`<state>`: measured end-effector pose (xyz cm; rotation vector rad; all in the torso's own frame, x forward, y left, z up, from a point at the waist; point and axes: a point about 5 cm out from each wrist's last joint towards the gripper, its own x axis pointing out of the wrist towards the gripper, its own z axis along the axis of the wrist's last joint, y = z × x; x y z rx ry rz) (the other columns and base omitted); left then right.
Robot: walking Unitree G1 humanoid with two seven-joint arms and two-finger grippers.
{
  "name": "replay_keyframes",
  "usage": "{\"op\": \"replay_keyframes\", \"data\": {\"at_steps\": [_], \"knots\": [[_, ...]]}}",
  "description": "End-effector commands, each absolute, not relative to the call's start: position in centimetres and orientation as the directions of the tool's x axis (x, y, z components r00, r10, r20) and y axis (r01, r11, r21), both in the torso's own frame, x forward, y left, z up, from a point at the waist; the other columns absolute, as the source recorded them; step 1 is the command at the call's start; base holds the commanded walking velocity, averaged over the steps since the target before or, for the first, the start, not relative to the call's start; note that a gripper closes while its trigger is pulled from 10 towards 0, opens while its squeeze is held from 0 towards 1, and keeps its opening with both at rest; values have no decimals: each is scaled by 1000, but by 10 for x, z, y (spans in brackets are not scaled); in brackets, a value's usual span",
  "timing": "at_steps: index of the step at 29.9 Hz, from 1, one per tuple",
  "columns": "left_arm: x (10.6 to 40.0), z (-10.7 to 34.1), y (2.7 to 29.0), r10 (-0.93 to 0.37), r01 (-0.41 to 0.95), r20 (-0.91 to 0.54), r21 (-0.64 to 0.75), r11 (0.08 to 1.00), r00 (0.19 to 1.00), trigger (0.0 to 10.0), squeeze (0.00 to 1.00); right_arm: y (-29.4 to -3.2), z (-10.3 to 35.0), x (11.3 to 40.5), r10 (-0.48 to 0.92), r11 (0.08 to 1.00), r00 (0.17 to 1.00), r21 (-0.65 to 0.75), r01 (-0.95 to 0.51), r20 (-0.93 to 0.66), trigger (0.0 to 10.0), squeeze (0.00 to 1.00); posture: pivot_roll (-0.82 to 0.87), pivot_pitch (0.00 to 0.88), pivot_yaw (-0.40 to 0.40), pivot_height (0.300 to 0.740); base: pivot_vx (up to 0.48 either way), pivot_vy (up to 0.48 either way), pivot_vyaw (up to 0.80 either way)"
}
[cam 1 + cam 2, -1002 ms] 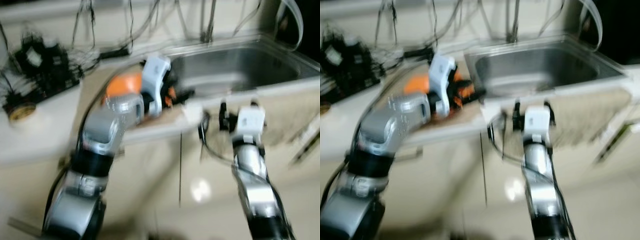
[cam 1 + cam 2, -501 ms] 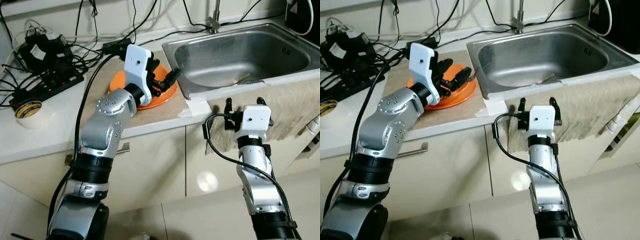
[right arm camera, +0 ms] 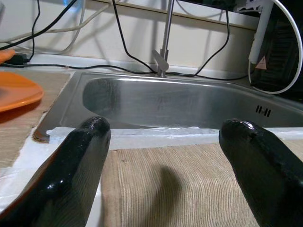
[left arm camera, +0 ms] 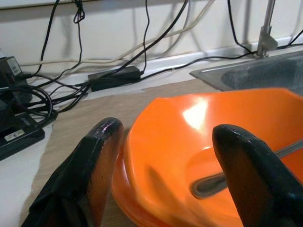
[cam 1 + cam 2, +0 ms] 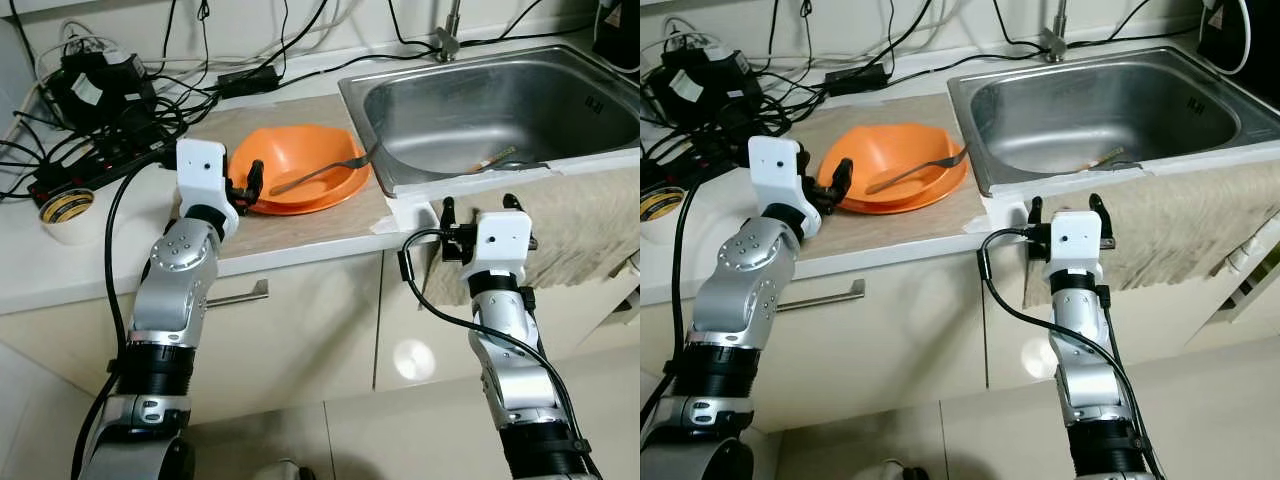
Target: Kitchen organization
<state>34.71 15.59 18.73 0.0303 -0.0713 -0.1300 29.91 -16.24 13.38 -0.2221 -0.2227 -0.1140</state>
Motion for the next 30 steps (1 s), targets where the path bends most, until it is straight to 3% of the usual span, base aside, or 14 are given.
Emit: {"op": "replay_keyframes", "data": {"at_steps": [1, 7, 14, 24, 30], "knots": [[347, 197, 153, -128, 125, 113, 38, 991, 985, 10000, 0, -158, 134, 301, -74, 972, 970, -201, 123, 232, 10000, 0, -37, 0, 97, 736, 0, 0, 0], [348, 208, 155, -117, 112, 158, 41, 993, 981, 10000, 0, -158, 132, 300, -73, 973, 971, -199, 120, 228, 10000, 0, -34, 0, 101, 736, 0, 0, 0], [343, 219, 181, -73, 63, 167, 67, 996, 983, 10000, 0, -159, 129, 297, -69, 972, 973, -203, 115, 220, 10000, 0, -21, 0, 93, 736, 0, 0, 0], [322, 182, 190, -92, 97, -64, 70, 993, 994, 10000, 0, -157, 125, 297, -34, 972, 980, -221, 78, 197, 10000, 0, 11, 0, 67, 736, 0, 0, 0], [315, 178, 196, -57, 67, -115, 85, 994, 992, 10000, 0, -156, 123, 297, -14, 972, 982, -230, 57, 186, 10000, 0, 24, 0, 53, 736, 0, 0, 0]]}}
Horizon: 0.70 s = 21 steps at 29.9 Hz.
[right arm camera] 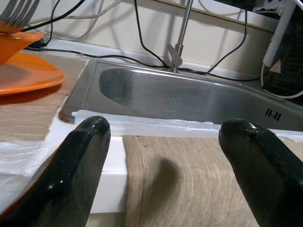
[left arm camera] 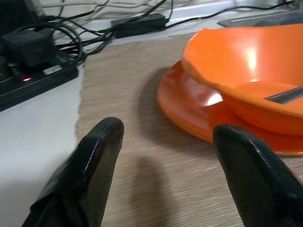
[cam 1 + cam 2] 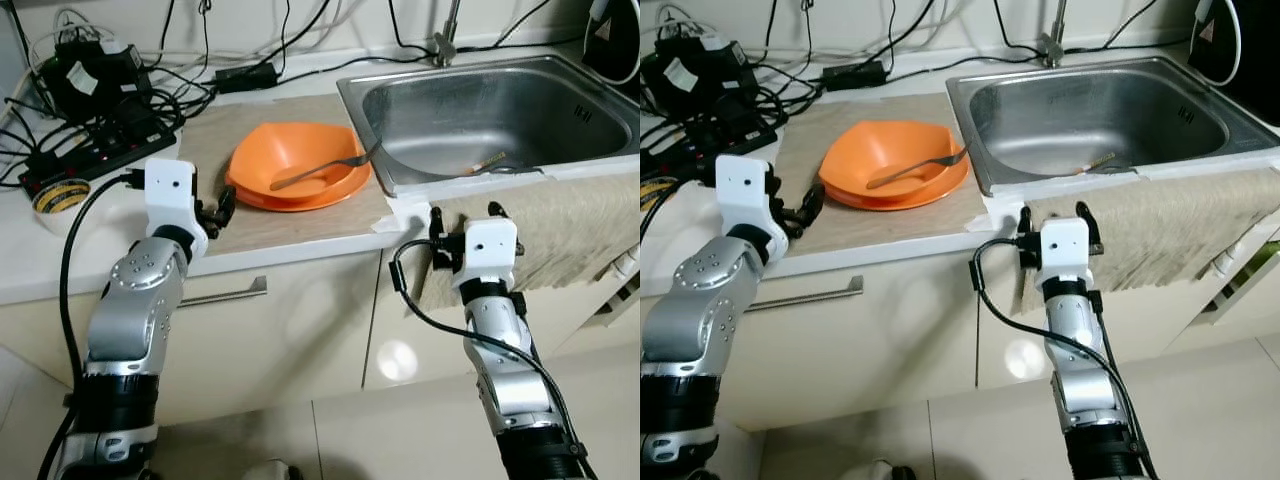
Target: Kitchen organization
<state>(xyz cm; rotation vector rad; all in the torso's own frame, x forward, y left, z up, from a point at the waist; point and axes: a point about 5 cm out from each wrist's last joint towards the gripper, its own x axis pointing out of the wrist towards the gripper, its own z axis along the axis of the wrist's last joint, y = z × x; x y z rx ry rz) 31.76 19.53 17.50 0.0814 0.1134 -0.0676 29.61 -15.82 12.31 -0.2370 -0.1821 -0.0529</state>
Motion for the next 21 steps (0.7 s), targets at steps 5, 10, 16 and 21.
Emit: {"op": "replay_keyframes", "data": {"at_steps": [5, 10, 16, 21], "knots": [[311, 177, 185, -111, 116, -123, 32, 993, 986, 10000, 0, -155, 123, 297, -7, 972, 983, -230, 50, 183, 10000, 0, 26, 0, 53, 736, 0, 0, 0], [307, 180, 167, -211, 209, -118, -25, 978, 970, 10000, 0, -153, 123, 298, -6, 973, 983, -226, 48, 183, 10000, 0, 22, 0, 58, 736, 0, 0, 0], [303, 179, 154, -282, 278, -133, -48, 959, 950, 10000, 0, -153, 122, 296, -10, 974, 983, -223, 51, 183, 10000, 0, 15, 0, 66, 736, 0, 0, 0], [304, 181, 133, -354, 347, -123, -72, 935, 927, 10000, 0, -153, 122, 295, -20, 974, 983, -219, 61, 183, 10000, 0, -3, 0, 79, 736, 0, 0, 0]]}}
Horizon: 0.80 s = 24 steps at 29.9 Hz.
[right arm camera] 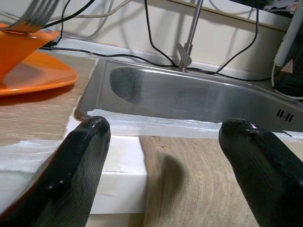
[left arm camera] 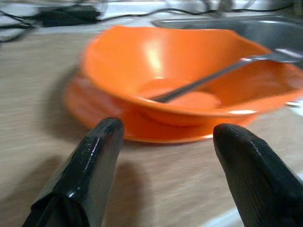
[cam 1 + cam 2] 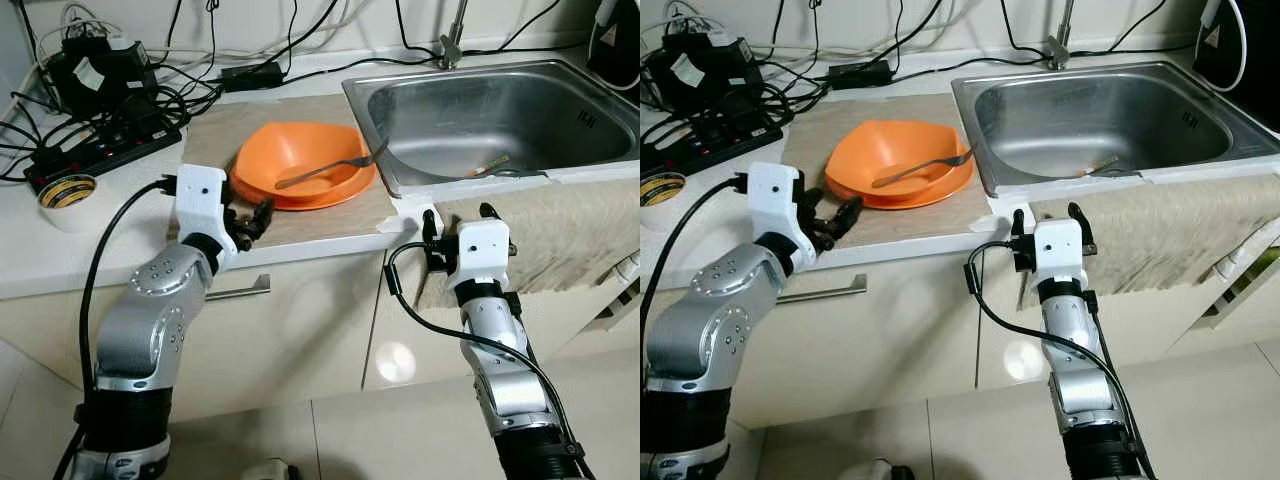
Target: Kitchen organization
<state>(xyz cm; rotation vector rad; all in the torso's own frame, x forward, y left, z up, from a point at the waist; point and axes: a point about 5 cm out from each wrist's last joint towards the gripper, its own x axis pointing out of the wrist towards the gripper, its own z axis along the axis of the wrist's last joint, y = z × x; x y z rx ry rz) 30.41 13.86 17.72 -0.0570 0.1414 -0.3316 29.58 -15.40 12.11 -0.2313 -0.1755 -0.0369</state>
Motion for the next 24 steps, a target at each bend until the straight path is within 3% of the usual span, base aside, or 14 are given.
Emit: {"op": "replay_keyframes", "data": {"at_steps": [1, 24], "knots": [[304, 181, 131, -358, 351, -123, -77, 933, 926, 10000, 0, -153, 122, 295, -22, 974, 983, -218, 63, 185, 10000, 0, -3, 0, 79, 736, 0, 0, 0], [330, 192, 102, -409, 405, -84, -62, 912, 909, 10000, 0, -156, 122, 287, -85, 971, 976, -204, 126, 199, 10000, 0, -80, 0, 146, 736, 0, 0, 0]]}}
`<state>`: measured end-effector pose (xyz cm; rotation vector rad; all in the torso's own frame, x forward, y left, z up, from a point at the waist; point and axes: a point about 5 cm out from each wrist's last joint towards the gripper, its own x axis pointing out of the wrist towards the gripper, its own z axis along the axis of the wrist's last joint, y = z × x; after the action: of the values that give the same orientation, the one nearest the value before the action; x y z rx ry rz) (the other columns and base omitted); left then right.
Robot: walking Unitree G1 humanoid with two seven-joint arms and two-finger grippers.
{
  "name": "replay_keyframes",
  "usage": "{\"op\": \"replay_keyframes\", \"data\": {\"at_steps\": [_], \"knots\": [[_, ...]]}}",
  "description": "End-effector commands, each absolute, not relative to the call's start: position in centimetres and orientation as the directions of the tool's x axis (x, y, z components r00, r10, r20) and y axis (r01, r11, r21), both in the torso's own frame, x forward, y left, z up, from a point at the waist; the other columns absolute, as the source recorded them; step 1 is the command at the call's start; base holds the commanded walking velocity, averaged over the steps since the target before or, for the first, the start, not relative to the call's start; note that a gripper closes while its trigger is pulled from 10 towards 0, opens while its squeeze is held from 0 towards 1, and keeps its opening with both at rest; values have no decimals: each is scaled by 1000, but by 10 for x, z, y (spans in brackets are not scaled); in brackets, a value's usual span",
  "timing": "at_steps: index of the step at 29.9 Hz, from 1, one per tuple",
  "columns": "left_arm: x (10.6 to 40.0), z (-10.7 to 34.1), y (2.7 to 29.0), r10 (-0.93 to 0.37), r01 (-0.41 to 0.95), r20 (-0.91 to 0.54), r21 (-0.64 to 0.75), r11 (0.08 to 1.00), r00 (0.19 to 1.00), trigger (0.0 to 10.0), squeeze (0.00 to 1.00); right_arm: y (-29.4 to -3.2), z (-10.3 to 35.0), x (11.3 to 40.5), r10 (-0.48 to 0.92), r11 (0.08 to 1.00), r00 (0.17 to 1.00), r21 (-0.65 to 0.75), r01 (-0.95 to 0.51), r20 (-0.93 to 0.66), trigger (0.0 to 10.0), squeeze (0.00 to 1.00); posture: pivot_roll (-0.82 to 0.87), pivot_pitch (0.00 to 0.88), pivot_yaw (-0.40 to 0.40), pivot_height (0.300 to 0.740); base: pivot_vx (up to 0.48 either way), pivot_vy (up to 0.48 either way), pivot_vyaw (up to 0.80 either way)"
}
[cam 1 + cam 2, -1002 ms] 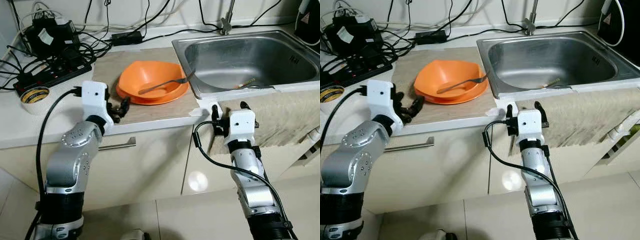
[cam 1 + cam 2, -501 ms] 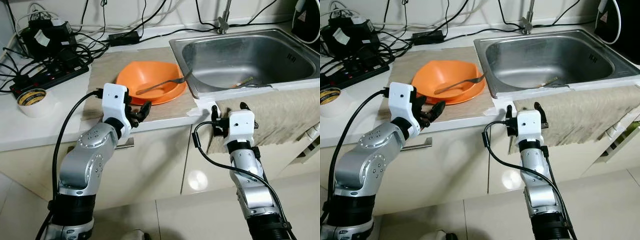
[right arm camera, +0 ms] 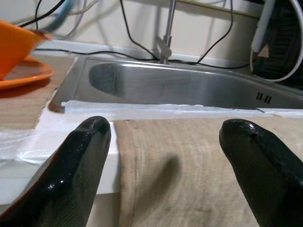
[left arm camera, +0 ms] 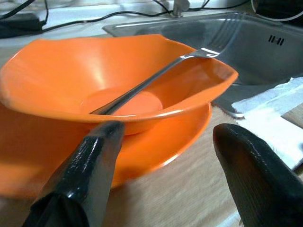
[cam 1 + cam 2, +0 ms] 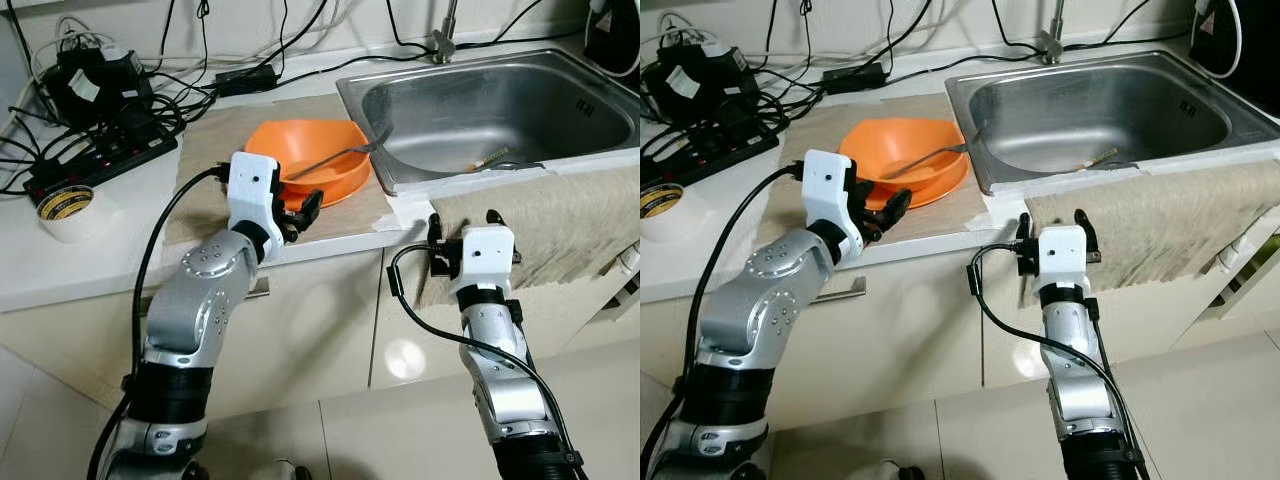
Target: Kitchen organization
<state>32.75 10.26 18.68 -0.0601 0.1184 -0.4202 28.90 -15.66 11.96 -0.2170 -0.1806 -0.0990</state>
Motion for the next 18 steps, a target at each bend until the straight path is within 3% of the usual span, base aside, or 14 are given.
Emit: {"op": "replay_keyframes", "data": {"at_steps": [1, 18], "knots": [[331, 191, 102, -407, 403, -86, -61, 913, 909, 10000, 0, -157, 122, 287, -87, 971, 976, -204, 128, 199, 10000, 0, -80, 0, 146, 736, 0, 0, 0], [339, 173, 110, -364, 363, -145, -40, 931, 920, 10000, 0, -162, 119, 279, -111, 967, 977, -209, 149, 183, 10000, 0, -95, 0, 146, 736, 0, 0, 0]]}}
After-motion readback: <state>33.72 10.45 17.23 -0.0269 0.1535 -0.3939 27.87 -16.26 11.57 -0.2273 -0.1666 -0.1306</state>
